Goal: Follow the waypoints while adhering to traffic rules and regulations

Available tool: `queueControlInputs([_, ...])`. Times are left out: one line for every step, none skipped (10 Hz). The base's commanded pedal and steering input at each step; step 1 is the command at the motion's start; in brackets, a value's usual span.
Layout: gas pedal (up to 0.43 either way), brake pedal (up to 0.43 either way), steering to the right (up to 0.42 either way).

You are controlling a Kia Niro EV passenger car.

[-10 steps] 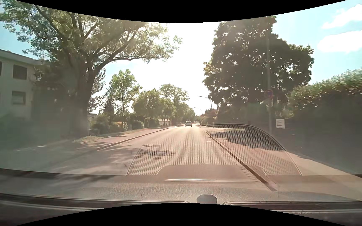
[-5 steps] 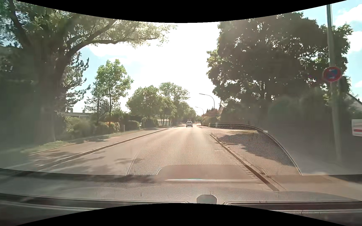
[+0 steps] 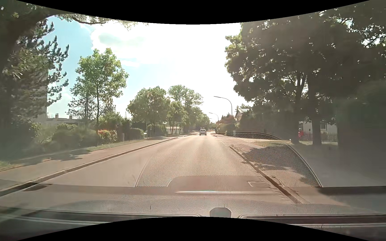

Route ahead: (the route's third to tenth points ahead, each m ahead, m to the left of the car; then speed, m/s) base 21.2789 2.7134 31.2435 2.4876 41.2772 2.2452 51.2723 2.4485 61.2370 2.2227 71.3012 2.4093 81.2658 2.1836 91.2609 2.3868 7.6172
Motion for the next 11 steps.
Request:
queueControlInputs([0.0,0.024,-0.003])
queueControlInputs([0.0,0.073,-0.003])
queueControlInputs([0.0,0.146,-0.003])
queueControlInputs([0.0,0.171,-0.002])
queueControlInputs([0.0,0.159,0.0])
queueControlInputs([0.0,0.134,0.0])
queueControlInputs([0.0,0.134,0.0])
queueControlInputs([0.0,0.14,0.0])
queueControlInputs([0.0,0.152,0.0])
queueControlInputs([0.0,0.159,0.0])
queueControlInputs([0.0,0.159,0.0])
